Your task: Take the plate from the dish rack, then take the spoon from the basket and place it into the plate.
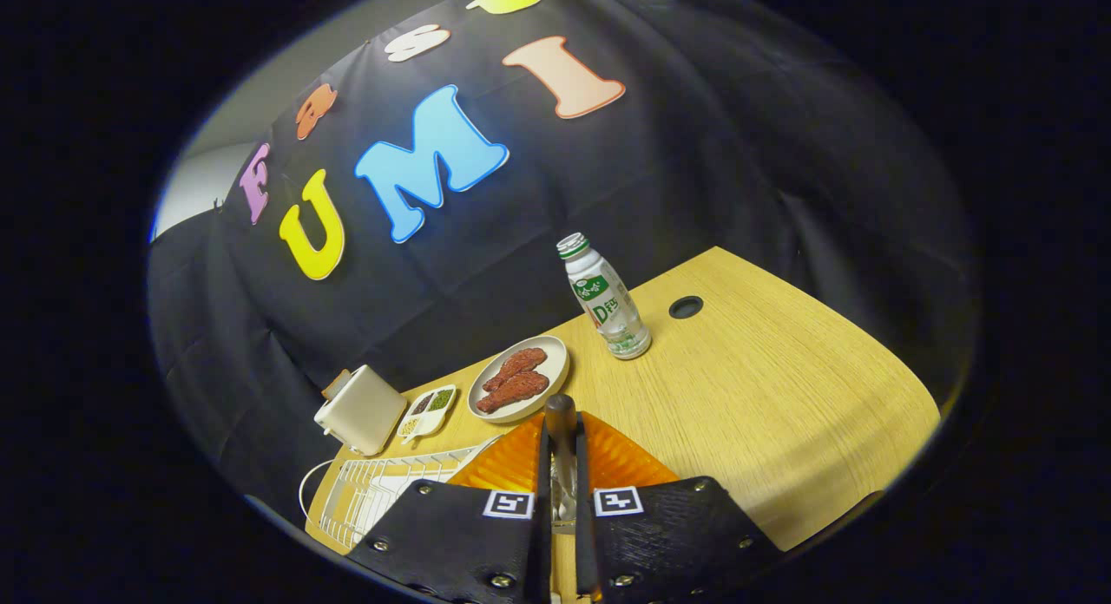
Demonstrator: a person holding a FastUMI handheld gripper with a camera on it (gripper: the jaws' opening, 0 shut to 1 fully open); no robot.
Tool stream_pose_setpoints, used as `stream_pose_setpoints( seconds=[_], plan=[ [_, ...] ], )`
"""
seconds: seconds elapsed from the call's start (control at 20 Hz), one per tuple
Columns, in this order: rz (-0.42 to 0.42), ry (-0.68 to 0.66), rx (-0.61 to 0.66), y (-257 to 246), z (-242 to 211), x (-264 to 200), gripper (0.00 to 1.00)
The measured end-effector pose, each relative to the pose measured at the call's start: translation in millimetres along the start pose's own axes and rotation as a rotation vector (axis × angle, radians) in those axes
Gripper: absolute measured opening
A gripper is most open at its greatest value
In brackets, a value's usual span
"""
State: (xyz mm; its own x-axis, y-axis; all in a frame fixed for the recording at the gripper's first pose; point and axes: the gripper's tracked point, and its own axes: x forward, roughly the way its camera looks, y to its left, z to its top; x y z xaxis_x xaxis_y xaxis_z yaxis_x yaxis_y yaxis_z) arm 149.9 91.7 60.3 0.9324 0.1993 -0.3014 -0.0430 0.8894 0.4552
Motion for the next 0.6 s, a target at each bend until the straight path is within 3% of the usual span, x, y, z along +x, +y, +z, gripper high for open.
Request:
stream_pose_setpoints(
  seconds=[0.3, 0.6],
  plan=[
    [0.031, -0.040, -0.063, 16, 25, -11, 0.11],
    [0.102, -0.125, -0.116, 55, 68, -53, 0.11]
  ],
)
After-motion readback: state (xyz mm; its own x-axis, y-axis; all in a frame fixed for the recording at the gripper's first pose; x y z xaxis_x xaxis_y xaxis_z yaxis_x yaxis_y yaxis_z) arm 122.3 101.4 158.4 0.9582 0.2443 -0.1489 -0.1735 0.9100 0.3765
